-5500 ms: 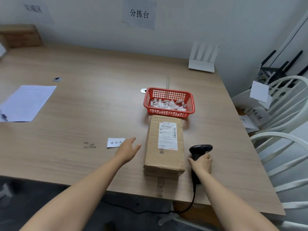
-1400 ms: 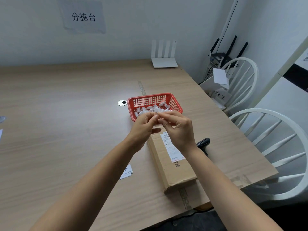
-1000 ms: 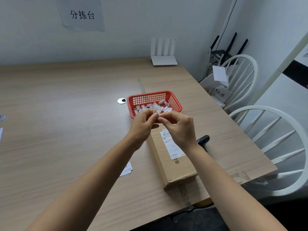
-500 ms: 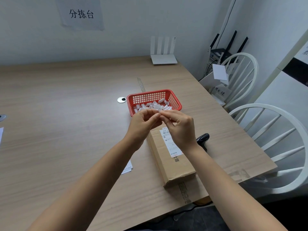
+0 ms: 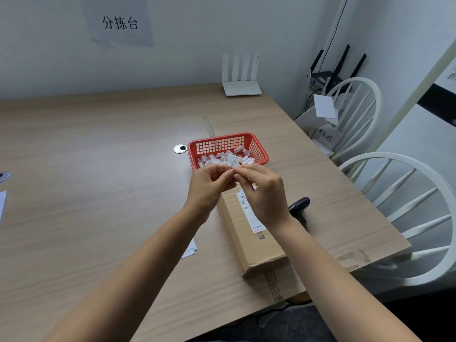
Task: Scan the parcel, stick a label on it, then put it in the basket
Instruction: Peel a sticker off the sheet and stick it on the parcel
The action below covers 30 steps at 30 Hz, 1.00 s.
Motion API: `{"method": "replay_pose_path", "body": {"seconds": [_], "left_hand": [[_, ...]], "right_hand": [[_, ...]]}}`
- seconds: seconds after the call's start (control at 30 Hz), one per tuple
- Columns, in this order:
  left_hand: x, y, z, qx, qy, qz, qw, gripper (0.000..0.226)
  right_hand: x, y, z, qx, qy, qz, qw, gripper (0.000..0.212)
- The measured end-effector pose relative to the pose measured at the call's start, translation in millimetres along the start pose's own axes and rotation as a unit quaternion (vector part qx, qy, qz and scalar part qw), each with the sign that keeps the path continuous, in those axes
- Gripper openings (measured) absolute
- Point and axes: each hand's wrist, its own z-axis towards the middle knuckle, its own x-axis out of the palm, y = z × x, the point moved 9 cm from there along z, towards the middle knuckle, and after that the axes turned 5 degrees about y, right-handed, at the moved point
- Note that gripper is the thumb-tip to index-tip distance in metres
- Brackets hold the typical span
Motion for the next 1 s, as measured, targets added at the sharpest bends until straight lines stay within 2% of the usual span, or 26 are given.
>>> {"method": "replay_pose_path", "body": {"seconds": [0.07, 0.27, 0.43, 0.53, 0.6, 0.73, 0.87, 1.0], "left_hand": [[2.1, -4.0, 0.1, 0.019, 0.008, 0.024, 0.999, 0.013], [3.7, -2.3, -0.9, 0.013, 0.040, 0.039, 0.998, 0.022], [3.4, -0.8, -1.9, -0.002, 0.052, 0.043, 0.998, 0.021], [3.7, -2.3, -1.9, 0.004, 0.047, 0.054, 0.997, 0.021], [4.0, -1.1, -0.9, 0.002, 0.046, 0.054, 0.997, 0.021], [-0.2, 7.6, 4.4, -0.015, 0.043, 0.060, 0.997, 0.023], [-11.8, 24.1, 16.9, -0.052, 0.020, 0.052, 0.997, 0.024], [-19.8, 40.8, 35.8, -0.082, -0.001, 0.046, 0.996, 0.026]], "right_hand": [[-1.5, 0.9, -0.3, 0.007, -0.003, 0.002, 1.000, 0.029], [1.8, -10.3, 1.6, 0.046, 0.023, 0.075, 0.996, 0.018], [1.9, -10.0, 2.6, 0.039, 0.032, 0.056, 0.997, 0.015], [3.1, -16.7, 2.4, 0.089, 0.026, 0.094, 0.991, 0.012], [4.1, -31.2, 0.2, 0.175, 0.012, 0.148, 0.973, 0.011], [1.5, -63.5, -9.0, 0.323, -0.038, 0.250, 0.912, 0.019], [-10.2, -87.7, -14.5, 0.388, -0.088, 0.312, 0.863, 0.020], [-23.5, -103.6, -12.6, 0.407, -0.132, 0.332, 0.841, 0.020]]}}
